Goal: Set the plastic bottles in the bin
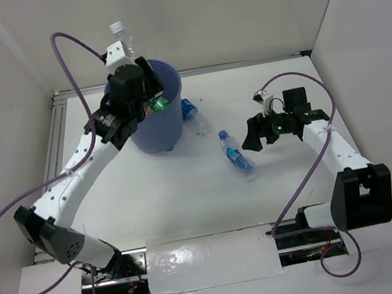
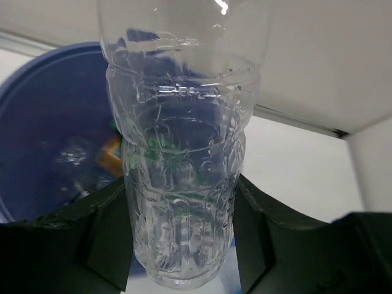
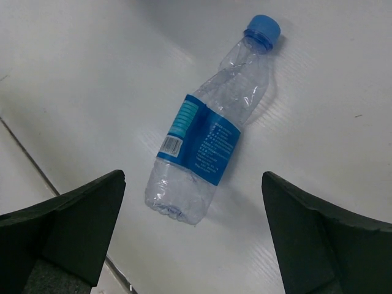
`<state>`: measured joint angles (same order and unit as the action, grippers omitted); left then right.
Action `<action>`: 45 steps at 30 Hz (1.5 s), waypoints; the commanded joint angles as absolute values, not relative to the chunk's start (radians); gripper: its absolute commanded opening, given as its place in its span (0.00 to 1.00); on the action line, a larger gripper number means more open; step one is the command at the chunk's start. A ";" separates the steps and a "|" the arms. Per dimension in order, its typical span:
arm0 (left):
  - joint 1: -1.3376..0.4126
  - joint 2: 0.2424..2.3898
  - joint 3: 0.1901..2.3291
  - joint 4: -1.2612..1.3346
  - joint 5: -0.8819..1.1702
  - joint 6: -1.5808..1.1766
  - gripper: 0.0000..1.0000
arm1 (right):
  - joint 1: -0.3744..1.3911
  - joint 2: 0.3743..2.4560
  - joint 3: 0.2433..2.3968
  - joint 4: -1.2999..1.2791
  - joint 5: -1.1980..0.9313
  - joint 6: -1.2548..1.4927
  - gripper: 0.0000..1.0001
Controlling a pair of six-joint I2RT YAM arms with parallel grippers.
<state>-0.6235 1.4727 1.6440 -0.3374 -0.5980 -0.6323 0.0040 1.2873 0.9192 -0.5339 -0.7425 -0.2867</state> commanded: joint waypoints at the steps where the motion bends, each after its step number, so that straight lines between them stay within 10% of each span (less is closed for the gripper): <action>1: -0.531 1.534 1.681 -0.336 -0.609 -0.620 0.33 | 0.041 1.313 0.982 -0.485 -0.625 -0.258 1.00; 4: -0.471 1.552 1.693 -0.345 -0.571 -0.629 0.71 | 0.086 1.354 0.991 -0.476 -0.553 -0.258 1.00; 11: -0.436 1.552 1.738 -0.383 -0.523 -0.595 1.00 | 0.210 1.497 1.000 -0.440 -0.448 -0.229 1.00; 18: -0.549 1.369 1.619 -0.345 -0.448 -0.450 1.00 | 0.281 1.634 1.029 -0.431 -0.362 -0.196 0.97; 29: -0.793 0.913 0.936 -0.285 -0.322 -0.659 1.00 | 0.242 1.586 1.190 -0.564 -0.420 -0.330 0.11; 45: -1.015 0.881 0.678 -0.233 -0.367 -0.867 1.00 | 0.363 1.813 2.118 -0.325 -0.742 -0.244 0.09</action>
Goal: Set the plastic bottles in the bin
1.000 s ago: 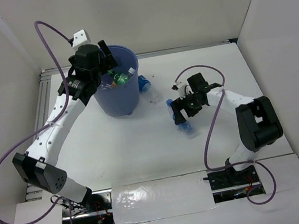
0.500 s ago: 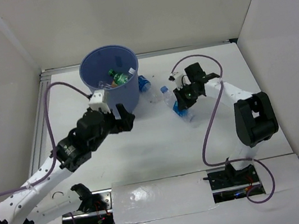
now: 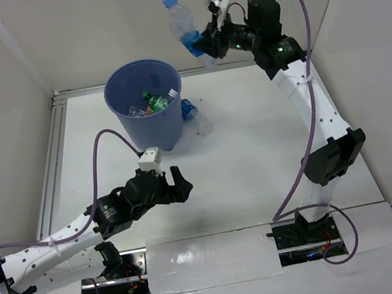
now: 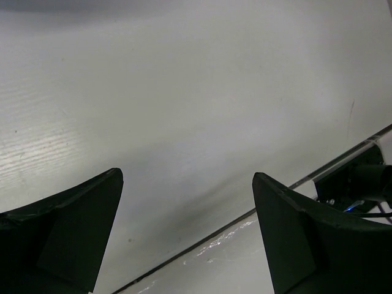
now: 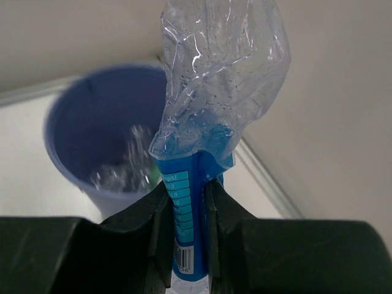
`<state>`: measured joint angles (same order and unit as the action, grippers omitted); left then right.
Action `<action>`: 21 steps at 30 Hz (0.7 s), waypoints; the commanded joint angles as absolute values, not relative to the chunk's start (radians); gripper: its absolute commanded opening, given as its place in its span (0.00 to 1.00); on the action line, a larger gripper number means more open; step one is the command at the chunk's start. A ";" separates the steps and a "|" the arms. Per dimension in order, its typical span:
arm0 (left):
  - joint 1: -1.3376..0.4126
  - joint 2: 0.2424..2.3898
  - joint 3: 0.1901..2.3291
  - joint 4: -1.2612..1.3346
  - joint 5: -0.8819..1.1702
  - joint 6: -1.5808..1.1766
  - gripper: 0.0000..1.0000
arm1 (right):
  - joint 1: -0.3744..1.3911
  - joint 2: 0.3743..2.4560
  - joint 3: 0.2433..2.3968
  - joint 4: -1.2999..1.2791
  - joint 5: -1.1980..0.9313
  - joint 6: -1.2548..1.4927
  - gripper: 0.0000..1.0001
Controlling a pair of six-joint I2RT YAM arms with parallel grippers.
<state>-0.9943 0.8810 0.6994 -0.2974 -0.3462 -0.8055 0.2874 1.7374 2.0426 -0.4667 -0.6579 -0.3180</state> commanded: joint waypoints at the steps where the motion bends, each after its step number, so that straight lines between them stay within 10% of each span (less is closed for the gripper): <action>1: -1.031 0.881 0.678 -0.233 -0.367 -0.867 1.00 | 0.379 1.837 2.141 -0.284 -0.758 -0.230 0.11; 9: -1.065 0.902 0.669 -0.224 -0.385 -0.876 1.00 | 0.497 2.100 2.305 -0.238 -0.729 -0.117 0.32; 10: -1.065 0.893 0.669 -0.224 -0.385 -0.885 1.00 | 0.506 2.117 2.339 -0.238 -0.715 -0.107 0.63; 13: -1.074 0.870 0.649 -0.236 -0.394 -0.896 1.00 | 0.506 2.137 2.371 -0.238 -0.665 -0.107 0.93; 21: -1.074 0.813 0.589 -0.247 -0.394 -0.905 1.00 | 0.390 2.080 2.372 -0.251 -0.493 -0.077 0.92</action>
<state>-1.0687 0.8371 0.6071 -0.2771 -0.3698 -0.8818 0.4564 2.1765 2.3466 -0.2981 -0.6109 -0.0967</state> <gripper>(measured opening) 0.995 0.976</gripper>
